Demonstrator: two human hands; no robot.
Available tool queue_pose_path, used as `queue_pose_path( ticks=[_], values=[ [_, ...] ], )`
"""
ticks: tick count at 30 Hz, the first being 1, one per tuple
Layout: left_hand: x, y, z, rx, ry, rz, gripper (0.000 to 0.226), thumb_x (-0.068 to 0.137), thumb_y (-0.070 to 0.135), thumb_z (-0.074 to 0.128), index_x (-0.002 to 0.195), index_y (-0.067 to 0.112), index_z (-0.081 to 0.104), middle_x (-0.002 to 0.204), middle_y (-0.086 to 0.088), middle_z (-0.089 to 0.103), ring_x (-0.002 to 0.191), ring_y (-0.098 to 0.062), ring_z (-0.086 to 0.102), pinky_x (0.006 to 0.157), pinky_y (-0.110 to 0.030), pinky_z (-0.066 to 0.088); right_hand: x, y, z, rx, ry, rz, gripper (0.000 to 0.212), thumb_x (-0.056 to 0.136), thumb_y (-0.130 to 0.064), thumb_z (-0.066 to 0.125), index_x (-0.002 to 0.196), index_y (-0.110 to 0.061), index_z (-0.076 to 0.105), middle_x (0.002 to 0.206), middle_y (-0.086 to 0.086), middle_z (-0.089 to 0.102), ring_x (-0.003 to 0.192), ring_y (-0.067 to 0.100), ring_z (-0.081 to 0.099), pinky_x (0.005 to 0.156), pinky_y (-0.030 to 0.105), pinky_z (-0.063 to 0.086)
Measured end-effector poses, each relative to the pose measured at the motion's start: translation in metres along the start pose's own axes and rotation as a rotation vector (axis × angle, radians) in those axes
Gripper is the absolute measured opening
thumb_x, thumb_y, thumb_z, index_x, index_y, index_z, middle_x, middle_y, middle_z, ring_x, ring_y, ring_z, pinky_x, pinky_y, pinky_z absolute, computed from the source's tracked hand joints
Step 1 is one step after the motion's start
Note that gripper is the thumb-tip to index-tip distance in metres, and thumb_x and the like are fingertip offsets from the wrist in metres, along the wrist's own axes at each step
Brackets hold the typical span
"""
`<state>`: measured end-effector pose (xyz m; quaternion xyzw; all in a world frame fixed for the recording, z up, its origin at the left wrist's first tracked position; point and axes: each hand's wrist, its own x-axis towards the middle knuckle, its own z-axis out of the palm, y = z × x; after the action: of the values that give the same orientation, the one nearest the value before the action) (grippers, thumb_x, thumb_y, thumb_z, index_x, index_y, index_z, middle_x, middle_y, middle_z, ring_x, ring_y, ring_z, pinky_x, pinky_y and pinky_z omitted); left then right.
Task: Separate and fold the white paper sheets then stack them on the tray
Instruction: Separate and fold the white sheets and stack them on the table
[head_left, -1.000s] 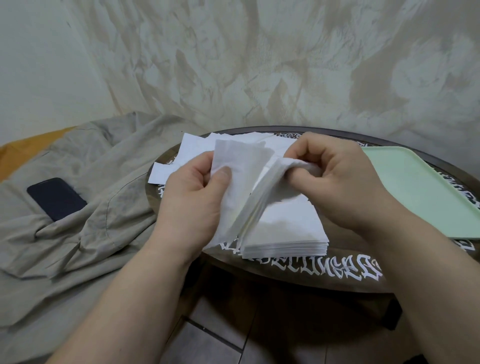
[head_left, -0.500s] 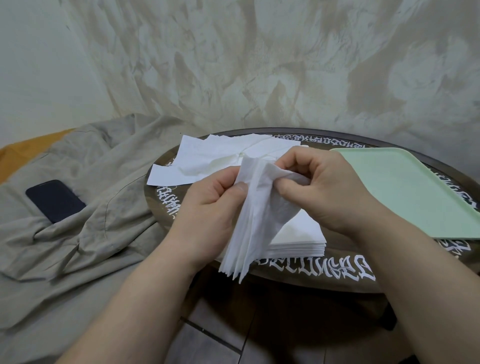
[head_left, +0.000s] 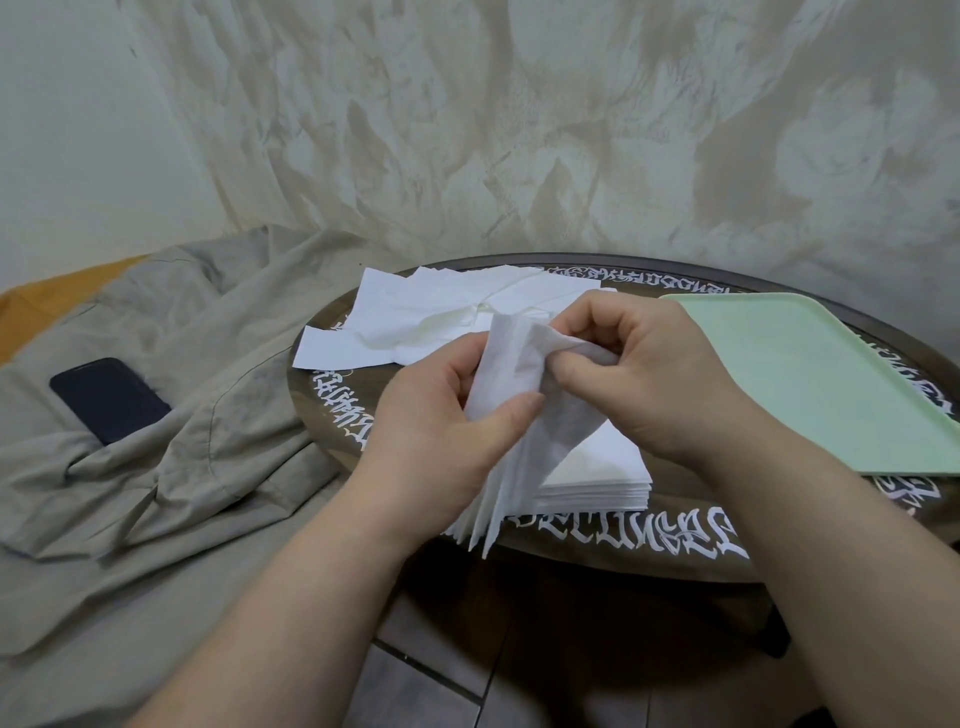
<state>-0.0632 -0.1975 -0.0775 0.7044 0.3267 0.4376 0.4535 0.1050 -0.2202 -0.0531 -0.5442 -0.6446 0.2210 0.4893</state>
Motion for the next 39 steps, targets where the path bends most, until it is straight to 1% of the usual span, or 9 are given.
queue_pose_path(
  ticks=[5,9,14,18,26,29,31,35,39],
  values=[
    [0.002,-0.005,-0.004,0.166,0.076,0.029,0.033,0.082,0.018,0.055,0.100,0.043,0.068,0.096,0.014,0.074,0.095,-0.014,0.070,0.087,-0.052,0.054,0.000,0.001,0.003,-0.132,0.091,-0.124,0.017,0.079,-0.009,0.067,0.084,-0.023,0.059,0.085,-0.011,0.062,0.085,0.005,0.058,0.073,0.026,0.051],
    [0.001,-0.004,-0.009,0.266,0.055,0.012,0.038,0.083,0.018,0.051,0.105,0.045,0.065,0.095,0.020,0.073,0.093,-0.006,0.069,0.087,-0.040,0.055,0.000,-0.004,0.001,-0.223,0.036,-0.284,0.025,0.076,-0.011,0.064,0.092,-0.030,0.062,0.102,-0.009,0.053,0.101,0.006,0.050,0.084,0.015,0.040],
    [0.000,-0.003,-0.010,0.332,0.024,0.027,0.027,0.082,0.022,0.051,0.100,0.037,0.065,0.082,0.015,0.070,0.077,-0.006,0.064,0.071,-0.030,0.050,0.001,0.002,0.006,-0.257,-0.085,-0.263,0.032,0.075,-0.007,0.063,0.101,-0.026,0.070,0.108,-0.007,0.048,0.105,0.011,0.049,0.087,0.008,0.033],
    [-0.001,-0.001,-0.009,0.330,0.000,0.033,0.030,0.082,0.021,0.052,0.102,0.038,0.065,0.088,0.015,0.073,0.085,-0.008,0.068,0.078,-0.033,0.053,0.001,0.001,0.001,-0.240,-0.088,-0.209,0.032,0.076,-0.008,0.070,0.101,-0.028,0.069,0.109,-0.006,0.050,0.108,0.009,0.049,0.086,0.008,0.035],
    [-0.001,0.002,-0.011,0.217,0.026,0.034,0.037,0.082,0.015,0.051,0.104,0.040,0.066,0.092,0.015,0.075,0.089,-0.007,0.070,0.082,-0.036,0.055,0.001,0.001,0.001,-0.230,-0.042,-0.180,0.022,0.075,-0.014,0.073,0.085,-0.031,0.063,0.097,-0.006,0.053,0.094,0.010,0.051,0.081,0.028,0.044],
    [-0.001,0.001,-0.011,0.210,0.023,0.034,0.037,0.082,0.015,0.051,0.103,0.041,0.066,0.091,0.015,0.075,0.089,-0.007,0.071,0.081,-0.037,0.055,0.000,-0.002,0.001,-0.203,-0.002,-0.209,0.020,0.076,-0.017,0.069,0.091,-0.029,0.066,0.097,-0.007,0.053,0.095,0.008,0.052,0.079,0.020,0.043],
    [0.000,0.001,-0.011,0.251,0.011,0.042,0.034,0.084,0.017,0.052,0.104,0.041,0.066,0.086,0.018,0.073,0.083,-0.004,0.069,0.076,-0.031,0.053,-0.001,-0.007,0.001,-0.192,-0.017,-0.260,0.026,0.075,-0.013,0.067,0.094,-0.030,0.066,0.099,-0.009,0.052,0.099,0.007,0.052,0.081,0.012,0.038],
    [-0.001,-0.001,-0.011,0.378,0.001,0.064,0.019,0.089,0.013,0.058,0.099,0.028,0.065,0.064,0.023,0.060,0.058,0.004,0.052,0.056,-0.012,0.037,0.000,-0.006,0.004,-0.249,-0.141,-0.269,0.033,0.074,-0.009,0.063,0.101,-0.027,0.068,0.104,-0.009,0.048,0.107,0.012,0.049,0.085,0.010,0.033],
    [-0.001,0.001,-0.012,0.339,-0.007,0.041,0.029,0.082,0.021,0.052,0.102,0.039,0.064,0.089,0.016,0.073,0.084,-0.007,0.068,0.078,-0.033,0.054,0.000,-0.004,0.000,-0.249,-0.137,-0.192,0.033,0.074,-0.004,0.065,0.098,-0.027,0.067,0.105,-0.007,0.049,0.105,0.010,0.048,0.083,0.009,0.035]
  ],
)
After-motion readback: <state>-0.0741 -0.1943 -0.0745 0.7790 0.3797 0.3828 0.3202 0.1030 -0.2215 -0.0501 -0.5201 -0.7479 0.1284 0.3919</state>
